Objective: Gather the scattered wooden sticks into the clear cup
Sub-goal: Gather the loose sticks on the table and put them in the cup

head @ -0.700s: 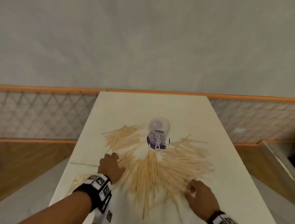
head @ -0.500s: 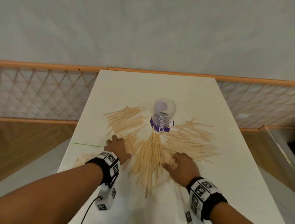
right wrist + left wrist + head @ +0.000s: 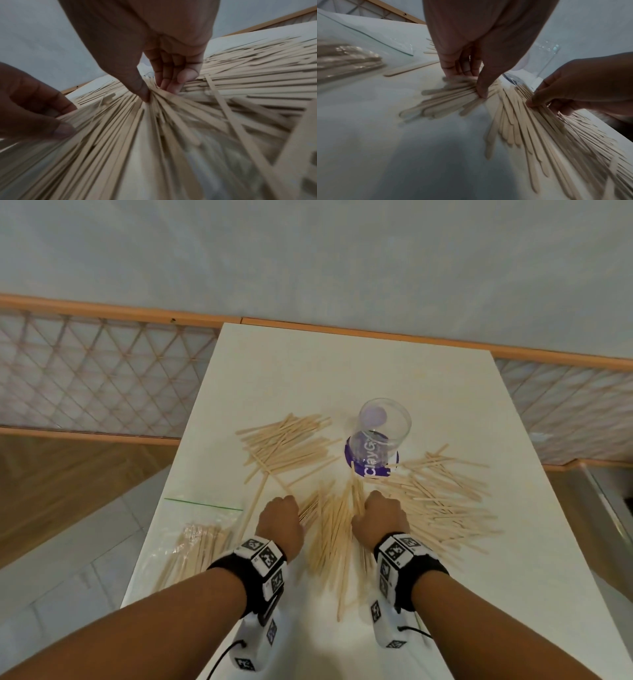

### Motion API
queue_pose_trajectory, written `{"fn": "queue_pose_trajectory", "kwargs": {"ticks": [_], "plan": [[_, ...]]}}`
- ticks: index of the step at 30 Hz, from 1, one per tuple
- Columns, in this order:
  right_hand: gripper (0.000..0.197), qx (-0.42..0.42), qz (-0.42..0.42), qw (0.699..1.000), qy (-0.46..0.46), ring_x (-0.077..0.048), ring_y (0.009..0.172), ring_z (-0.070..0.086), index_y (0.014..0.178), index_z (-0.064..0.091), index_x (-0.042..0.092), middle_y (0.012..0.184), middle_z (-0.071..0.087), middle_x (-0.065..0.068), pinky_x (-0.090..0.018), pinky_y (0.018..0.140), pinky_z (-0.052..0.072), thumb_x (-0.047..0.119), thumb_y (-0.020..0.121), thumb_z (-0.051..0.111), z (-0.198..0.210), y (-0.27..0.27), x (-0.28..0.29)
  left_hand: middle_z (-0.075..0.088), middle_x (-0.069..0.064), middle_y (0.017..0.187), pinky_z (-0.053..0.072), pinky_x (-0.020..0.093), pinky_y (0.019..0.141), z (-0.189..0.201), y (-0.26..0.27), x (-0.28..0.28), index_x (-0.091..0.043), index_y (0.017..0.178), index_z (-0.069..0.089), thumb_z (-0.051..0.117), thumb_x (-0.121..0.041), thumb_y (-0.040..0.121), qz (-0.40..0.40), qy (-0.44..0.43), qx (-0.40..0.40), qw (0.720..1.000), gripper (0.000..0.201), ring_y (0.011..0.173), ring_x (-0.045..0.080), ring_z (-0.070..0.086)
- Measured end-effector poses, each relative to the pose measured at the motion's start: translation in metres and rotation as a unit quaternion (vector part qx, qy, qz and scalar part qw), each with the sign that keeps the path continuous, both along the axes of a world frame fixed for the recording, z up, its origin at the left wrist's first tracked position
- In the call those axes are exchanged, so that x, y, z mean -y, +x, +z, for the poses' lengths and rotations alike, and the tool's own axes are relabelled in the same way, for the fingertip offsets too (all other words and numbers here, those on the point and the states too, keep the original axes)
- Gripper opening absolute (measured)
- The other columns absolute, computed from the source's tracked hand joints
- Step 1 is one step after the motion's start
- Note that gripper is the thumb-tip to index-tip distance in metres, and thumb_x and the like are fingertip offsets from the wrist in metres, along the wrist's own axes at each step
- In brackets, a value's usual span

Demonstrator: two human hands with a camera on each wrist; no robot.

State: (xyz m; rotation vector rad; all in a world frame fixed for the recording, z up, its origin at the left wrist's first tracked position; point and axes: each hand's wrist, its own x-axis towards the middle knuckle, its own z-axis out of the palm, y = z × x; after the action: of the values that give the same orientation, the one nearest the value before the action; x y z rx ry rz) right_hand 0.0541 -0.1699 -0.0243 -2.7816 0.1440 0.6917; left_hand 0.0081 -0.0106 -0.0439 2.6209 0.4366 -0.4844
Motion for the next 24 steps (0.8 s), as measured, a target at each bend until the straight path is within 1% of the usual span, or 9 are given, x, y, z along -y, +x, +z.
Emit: {"fn": "queue_pose_trajectory", "kwargs": {"ticks": [3,6,8,10,12,14,17,21,24], "plan": [[0.017,-0.001,0.004,1.000,0.014,-0.032,0.094,0.057,0.087,0.045,0.011,0.110,0.059,-0.016,-0.032,0.072,0.041,0.022,0.085,0.057,-0.004,0.008,-0.004,0.058,0.013,0.124,0.045,0.033,0.094,0.001,0.000,-0.001,-0.006,0.122,0.055,0.055,-0.019,0.092,-0.020,0.000,-0.008,1.000,0.032,0.115,0.028,0.055],[0.022,0.005,0.003,0.999,0.032,-0.028,0.084,0.051,0.072,0.040,0.013,0.094,0.056,-0.012,-0.030,0.068,0.036,0.019,0.087,0.054,-0.005,0.016,-0.001,0.059,0.014,0.121,0.047,0.032,0.089,0.002,0.002,-0.004,-0.006,0.116,0.057,0.052,-0.013,0.091,-0.025,-0.007,-0.022,0.999,0.027,0.112,0.028,0.057],[0.019,0.006,0.012,0.998,0.055,-0.025,0.084,0.045,0.074,0.043,0.012,0.092,0.050,-0.010,-0.030,0.071,0.034,0.017,0.090,0.050,-0.005,0.020,0.001,0.061,0.015,0.116,0.048,0.032,0.085,0.004,0.003,-0.006,-0.005,0.107,0.058,0.050,-0.010,0.090,-0.030,-0.018,-0.022,0.999,0.019,0.108,0.029,0.059],[0.014,0.006,0.025,0.996,0.091,-0.024,0.087,0.044,0.095,0.052,0.004,0.098,0.051,-0.012,-0.031,0.073,0.034,0.017,0.094,0.046,-0.007,0.023,0.004,0.064,0.018,0.105,0.049,0.034,0.078,0.009,0.004,-0.010,-0.007,0.082,0.054,0.049,-0.007,0.088,-0.024,-0.038,-0.013,0.999,0.008,0.101,0.032,0.061],[0.019,0.005,0.029,0.990,0.137,-0.024,0.087,0.048,0.106,0.050,0.001,0.102,0.055,-0.014,-0.030,0.073,0.036,0.017,0.098,0.043,-0.008,0.024,0.005,0.064,0.015,0.084,0.047,0.033,0.070,0.012,0.007,-0.016,-0.011,0.062,0.038,0.048,-0.005,0.087,-0.014,-0.051,0.002,0.999,0.028,0.092,0.033,0.063],[0.015,0.000,0.019,0.982,0.190,-0.024,0.080,0.053,0.098,0.046,0.005,0.091,0.057,-0.009,-0.032,0.065,0.039,0.018,0.101,0.040,-0.006,0.025,0.007,0.058,0.010,0.066,0.043,0.028,0.062,0.018,0.012,-0.026,-0.013,0.055,0.035,0.051,-0.007,0.087,0.021,-0.072,0.026,0.997,0.036,0.075,0.028,0.061],[0.018,0.015,0.001,0.966,0.259,-0.026,0.077,0.056,0.089,0.042,0.007,0.087,0.061,-0.010,-0.029,0.058,0.037,0.020,0.101,0.040,-0.003,0.029,0.009,0.044,-0.002,0.052,0.030,0.020,0.048,0.033,0.019,-0.036,-0.014,0.052,0.039,0.054,-0.011,0.086,0.091,-0.114,0.071,0.987,0.037,0.050,0.014,0.041],[0.036,0.047,0.026,0.947,0.318,-0.013,0.061,0.047,0.071,0.042,0.021,0.066,0.048,0.007,-0.026,0.057,0.034,0.045,0.097,0.050,0.009,0.035,-0.003,0.051,0.001,0.056,0.037,0.023,0.050,0.055,0.035,-0.026,-0.003,0.062,0.054,0.056,-0.013,0.088,0.138,-0.208,0.132,0.959,0.028,0.052,0.015,0.045],[0.046,0.057,0.026,0.931,0.359,-0.007,0.063,0.058,0.076,0.057,0.022,0.070,0.060,0.011,-0.024,0.060,0.043,0.068,0.081,0.058,0.018,0.041,-0.020,0.056,-0.001,0.054,0.039,0.024,0.050,0.069,0.046,0.000,-0.010,0.064,0.063,0.058,-0.020,0.089,0.120,-0.273,0.162,0.941,0.028,0.050,0.012,0.047]]}}
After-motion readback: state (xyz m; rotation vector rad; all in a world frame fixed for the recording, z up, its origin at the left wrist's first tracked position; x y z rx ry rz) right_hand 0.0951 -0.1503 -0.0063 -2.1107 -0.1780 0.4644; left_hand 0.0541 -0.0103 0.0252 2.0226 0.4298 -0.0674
